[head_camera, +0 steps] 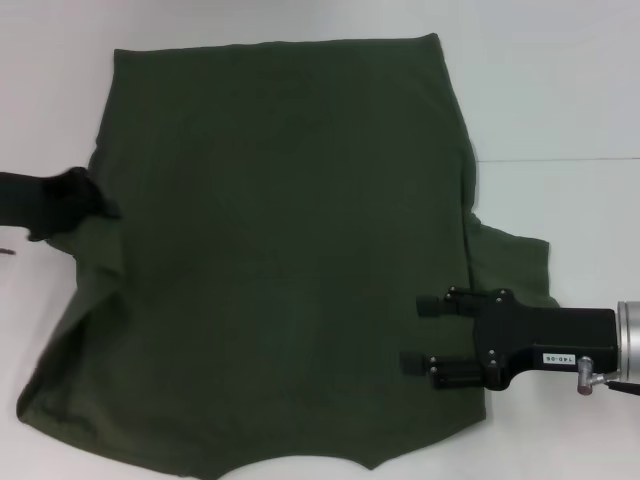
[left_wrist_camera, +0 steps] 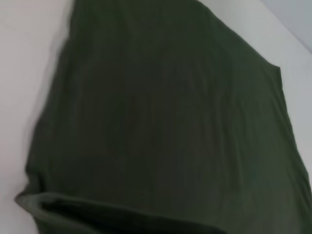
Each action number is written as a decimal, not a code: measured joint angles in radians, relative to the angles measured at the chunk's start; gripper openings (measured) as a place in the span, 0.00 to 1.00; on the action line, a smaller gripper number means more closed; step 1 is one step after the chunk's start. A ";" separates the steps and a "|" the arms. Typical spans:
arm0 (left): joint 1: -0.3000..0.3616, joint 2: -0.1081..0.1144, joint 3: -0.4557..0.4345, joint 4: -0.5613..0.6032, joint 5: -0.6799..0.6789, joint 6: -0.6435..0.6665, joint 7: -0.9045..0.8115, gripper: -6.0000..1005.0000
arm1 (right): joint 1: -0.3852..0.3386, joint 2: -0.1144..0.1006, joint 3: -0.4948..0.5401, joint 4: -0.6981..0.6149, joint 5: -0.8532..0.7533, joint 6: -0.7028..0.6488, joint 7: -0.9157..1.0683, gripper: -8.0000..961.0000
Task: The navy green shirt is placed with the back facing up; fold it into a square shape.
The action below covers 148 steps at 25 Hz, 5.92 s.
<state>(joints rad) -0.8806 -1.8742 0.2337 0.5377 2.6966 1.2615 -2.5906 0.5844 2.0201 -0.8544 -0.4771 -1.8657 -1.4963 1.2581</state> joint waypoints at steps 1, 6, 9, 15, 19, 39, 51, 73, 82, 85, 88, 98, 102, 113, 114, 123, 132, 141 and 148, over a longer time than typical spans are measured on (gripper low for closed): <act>-0.004 -0.005 0.009 -0.012 0.000 -0.017 0.000 0.02 | 0.000 0.000 0.000 0.000 0.000 0.000 0.000 0.92; -0.026 -0.042 0.038 -0.065 0.000 -0.109 -0.002 0.02 | 0.000 0.001 0.000 0.000 0.000 0.003 0.000 0.92; -0.035 -0.070 0.052 -0.073 0.000 -0.155 -0.002 0.03 | 0.000 0.001 0.000 0.001 -0.001 0.008 0.000 0.92; -0.045 -0.119 0.071 -0.075 0.000 -0.237 0.005 0.08 | 0.000 0.001 0.000 0.002 -0.001 0.009 0.003 0.92; -0.046 -0.130 0.083 -0.075 -0.008 -0.260 0.007 0.23 | 0.000 0.001 0.000 0.002 -0.001 0.010 0.004 0.92; 0.209 -0.144 0.070 -0.050 -0.694 0.152 1.088 0.78 | 0.009 0.000 0.052 0.016 0.005 0.041 0.064 0.92; 0.398 -0.181 0.061 -0.014 -0.629 0.339 1.495 0.94 | 0.032 -0.002 0.104 0.012 0.005 0.056 0.222 0.92; 0.383 -0.195 0.068 -0.027 -0.636 0.345 1.521 0.94 | 0.102 -0.228 0.192 -0.117 -0.399 0.061 1.293 0.92; 0.383 -0.195 0.066 -0.027 -0.637 0.344 1.514 0.94 | 0.130 -0.218 0.187 -0.098 -0.543 0.099 1.287 0.92; 0.383 -0.196 0.064 -0.029 -0.637 0.342 1.515 0.94 | 0.135 -0.216 0.187 -0.070 -0.545 0.126 1.278 0.92; 0.383 -0.197 0.063 -0.036 -0.637 0.341 1.517 0.94 | 0.141 -0.214 0.186 -0.034 -0.545 0.146 1.266 0.91; 0.384 -0.197 0.062 -0.038 -0.637 0.331 1.521 0.94 | 0.158 -0.193 0.183 0.013 -0.543 0.197 1.247 0.91; 0.384 -0.197 0.062 -0.038 -0.637 0.329 1.521 0.94 | 0.164 -0.181 0.179 0.024 -0.545 0.222 1.240 0.91; 0.382 -0.197 0.062 -0.038 -0.637 0.326 1.521 0.94 | 0.179 -0.164 0.166 0.067 -0.544 0.278 1.220 0.90; 0.382 -0.197 0.062 -0.038 -0.637 0.326 1.521 0.94 | 0.180 -0.161 0.166 0.067 -0.543 0.282 1.217 0.90; 0.377 -0.197 0.062 -0.038 -0.637 0.326 1.516 0.94 | 0.190 -0.142 0.166 0.078 -0.545 0.314 1.207 0.90; 0.373 -0.197 0.062 -0.038 -0.637 0.326 1.516 0.94 | 0.189 -0.138 0.166 0.081 -0.546 0.315 1.213 0.89; 0.373 -0.197 0.062 -0.039 -0.637 0.326 1.515 0.94 | 0.187 -0.142 0.165 0.077 -0.547 0.320 1.217 0.56; 0.370 -0.197 0.061 -0.039 -0.637 0.315 1.514 0.94 | 0.186 -0.146 0.169 0.075 -0.547 0.320 1.218 0.40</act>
<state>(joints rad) -0.5102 -2.0709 0.2946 0.4985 2.0601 1.5769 -1.0768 0.7700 1.8744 -0.6856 -0.4019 -2.4130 -1.1759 2.4758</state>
